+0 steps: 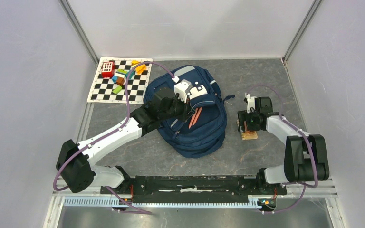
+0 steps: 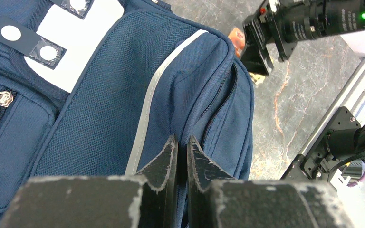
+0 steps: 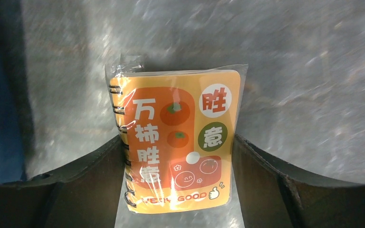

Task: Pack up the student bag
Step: Pick up the stationery from the center of the board.

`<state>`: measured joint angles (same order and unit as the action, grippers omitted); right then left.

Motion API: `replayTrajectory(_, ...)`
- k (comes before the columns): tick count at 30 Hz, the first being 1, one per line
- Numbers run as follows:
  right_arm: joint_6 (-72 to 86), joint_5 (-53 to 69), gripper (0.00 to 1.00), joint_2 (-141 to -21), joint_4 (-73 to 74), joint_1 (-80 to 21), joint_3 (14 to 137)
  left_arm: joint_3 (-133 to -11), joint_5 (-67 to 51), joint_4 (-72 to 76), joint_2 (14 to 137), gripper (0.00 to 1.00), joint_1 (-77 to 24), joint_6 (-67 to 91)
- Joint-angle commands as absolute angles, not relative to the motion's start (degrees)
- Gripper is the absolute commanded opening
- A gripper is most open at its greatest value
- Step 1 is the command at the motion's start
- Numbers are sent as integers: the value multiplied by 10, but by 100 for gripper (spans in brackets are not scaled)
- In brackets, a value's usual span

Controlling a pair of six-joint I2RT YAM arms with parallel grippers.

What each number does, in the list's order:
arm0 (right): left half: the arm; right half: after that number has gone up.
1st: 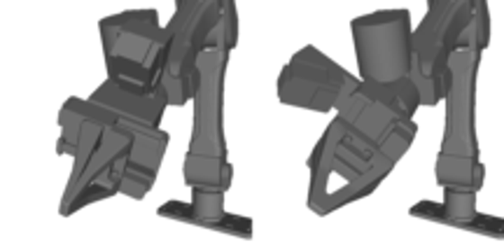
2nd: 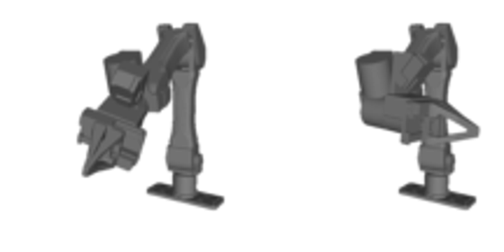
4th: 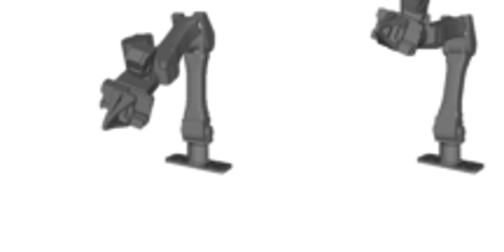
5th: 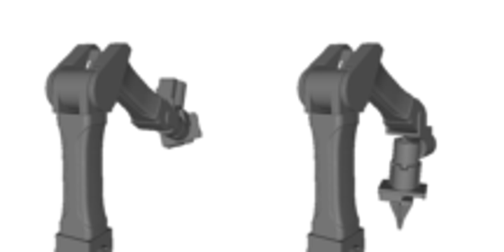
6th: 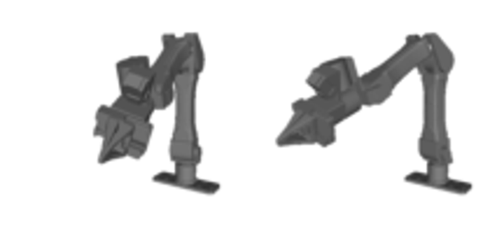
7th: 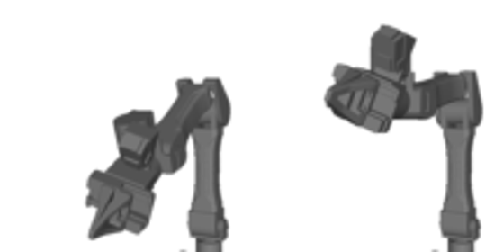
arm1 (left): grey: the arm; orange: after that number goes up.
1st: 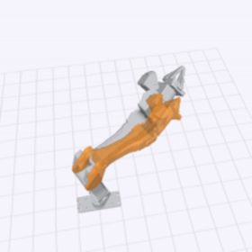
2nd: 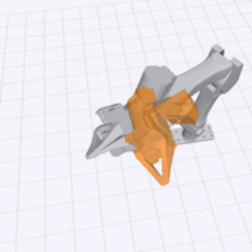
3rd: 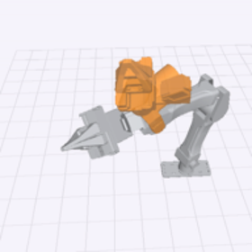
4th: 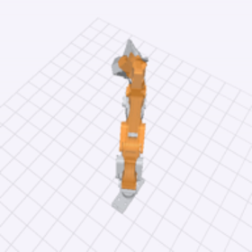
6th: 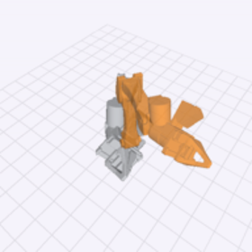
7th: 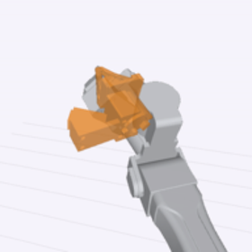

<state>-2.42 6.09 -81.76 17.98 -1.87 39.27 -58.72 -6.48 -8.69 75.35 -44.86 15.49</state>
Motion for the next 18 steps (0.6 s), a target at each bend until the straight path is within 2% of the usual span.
replayTrajectory(1, -3, 83, 59, -758, 282, -50, 382, -603, -63, -35, 728, 2, -449, 137)
replayTrajectory(12, 20, 78, 57, -604, 425, -124, 443, -603, -51, -37, 728, 2, -449, 138)
replayTrajectory(18, 85, 131, 54, -568, 424, -194, 492, -606, -47, -43, 735, 2, -449, 142)
